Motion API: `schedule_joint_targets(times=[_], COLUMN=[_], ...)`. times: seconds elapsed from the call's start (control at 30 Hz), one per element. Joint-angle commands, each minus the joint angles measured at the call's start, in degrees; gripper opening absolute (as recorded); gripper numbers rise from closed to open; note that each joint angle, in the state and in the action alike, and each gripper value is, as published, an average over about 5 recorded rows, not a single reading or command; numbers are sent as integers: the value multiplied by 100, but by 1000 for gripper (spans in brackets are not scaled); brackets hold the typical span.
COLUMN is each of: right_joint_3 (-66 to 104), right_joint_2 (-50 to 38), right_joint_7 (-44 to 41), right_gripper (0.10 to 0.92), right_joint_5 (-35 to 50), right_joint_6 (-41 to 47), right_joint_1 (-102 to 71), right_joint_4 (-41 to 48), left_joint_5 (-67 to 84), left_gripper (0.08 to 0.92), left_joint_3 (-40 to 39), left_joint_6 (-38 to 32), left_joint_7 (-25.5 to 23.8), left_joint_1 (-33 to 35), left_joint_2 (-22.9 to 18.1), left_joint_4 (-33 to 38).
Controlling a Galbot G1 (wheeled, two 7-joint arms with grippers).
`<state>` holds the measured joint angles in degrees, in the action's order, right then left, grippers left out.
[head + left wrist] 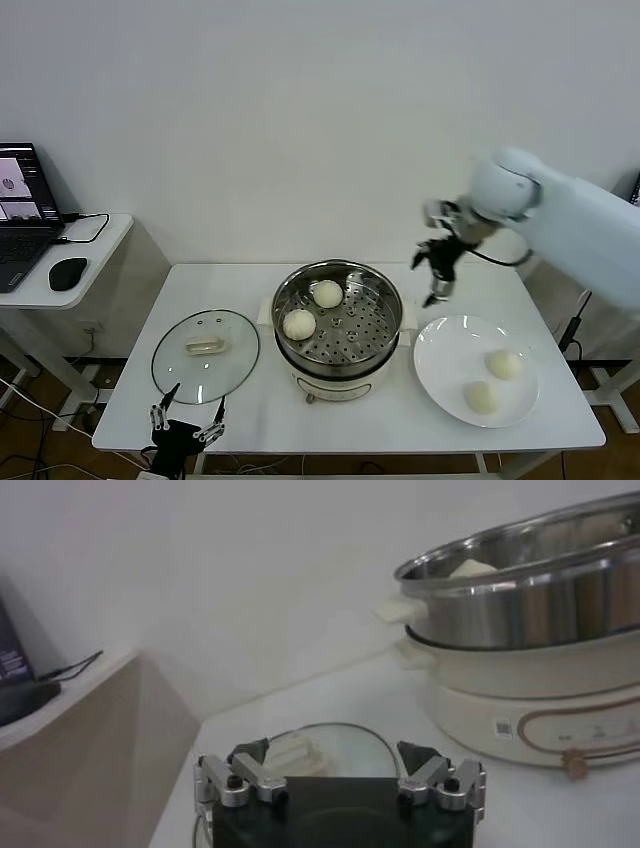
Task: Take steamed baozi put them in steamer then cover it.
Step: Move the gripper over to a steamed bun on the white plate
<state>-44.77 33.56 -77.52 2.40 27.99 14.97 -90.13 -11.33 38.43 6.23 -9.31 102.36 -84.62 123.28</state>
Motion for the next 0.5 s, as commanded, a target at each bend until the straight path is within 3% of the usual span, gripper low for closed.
schedule_joint_targets(times=[0.03,0.5], right_joint_3=[1074,1494], right_joint_2=[-1204,-784], right_joint_7=[-39,105], right_gripper=[822,823], right_joint_5=[-1053,-1743], right_joint_6=[-356,-562], right_joint_1=[-1968,-3076], right_joint_4=[-606,-151], left_joint_5=[-34,-145], left_gripper=[823,823], left_joint_3=[-22,-42], left_joint_6=[-4,-6], left_joint_7=[12,31], left_joint_1=[93,117], left_joint_2=[6,-95], left_joint_4=[-27,-189])
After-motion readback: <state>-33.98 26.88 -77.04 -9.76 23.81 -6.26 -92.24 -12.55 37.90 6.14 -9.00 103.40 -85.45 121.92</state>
